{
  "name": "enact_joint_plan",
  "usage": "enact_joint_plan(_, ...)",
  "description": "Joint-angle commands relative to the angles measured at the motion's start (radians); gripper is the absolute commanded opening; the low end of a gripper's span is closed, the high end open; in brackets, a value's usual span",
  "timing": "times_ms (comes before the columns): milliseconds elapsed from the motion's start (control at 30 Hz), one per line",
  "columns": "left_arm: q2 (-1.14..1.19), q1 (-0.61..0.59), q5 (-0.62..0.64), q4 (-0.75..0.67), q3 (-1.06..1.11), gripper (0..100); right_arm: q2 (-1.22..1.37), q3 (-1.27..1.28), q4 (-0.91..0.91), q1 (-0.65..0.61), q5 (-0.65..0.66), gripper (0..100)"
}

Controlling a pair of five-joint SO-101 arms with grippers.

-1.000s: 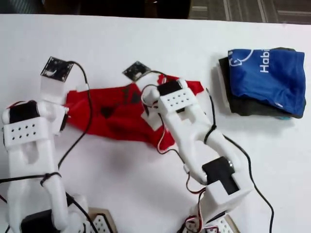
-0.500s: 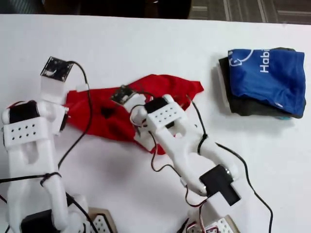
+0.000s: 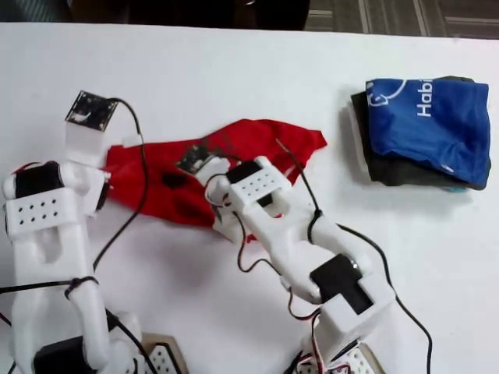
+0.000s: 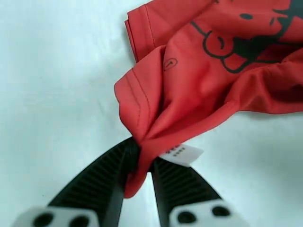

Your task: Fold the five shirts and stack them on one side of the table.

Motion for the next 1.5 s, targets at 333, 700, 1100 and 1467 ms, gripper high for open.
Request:
enact_joint_plan(333,-0.034,-0.006,0.003,-0.015,-0.007,3,-0.021,-0.008,0.019,0.004,0.002,1.8)
enact_joint_plan(700,-0.034,-0.002,0.003,-0.011,-0.008,3,-0.417,-0.005,0.124,0.151,0.095,1.8)
enact_joint_plan(1100,-0.034,0.074,0.011,0.014,-0.013,3,-0.473,0.034,0.139,0.242,0.107,1.8)
enact_joint_plan(1467,-0.034,0.071,0.011,0.014,-0.007,3,-0.475,0.189,0.033,0.170,0.106,1.9)
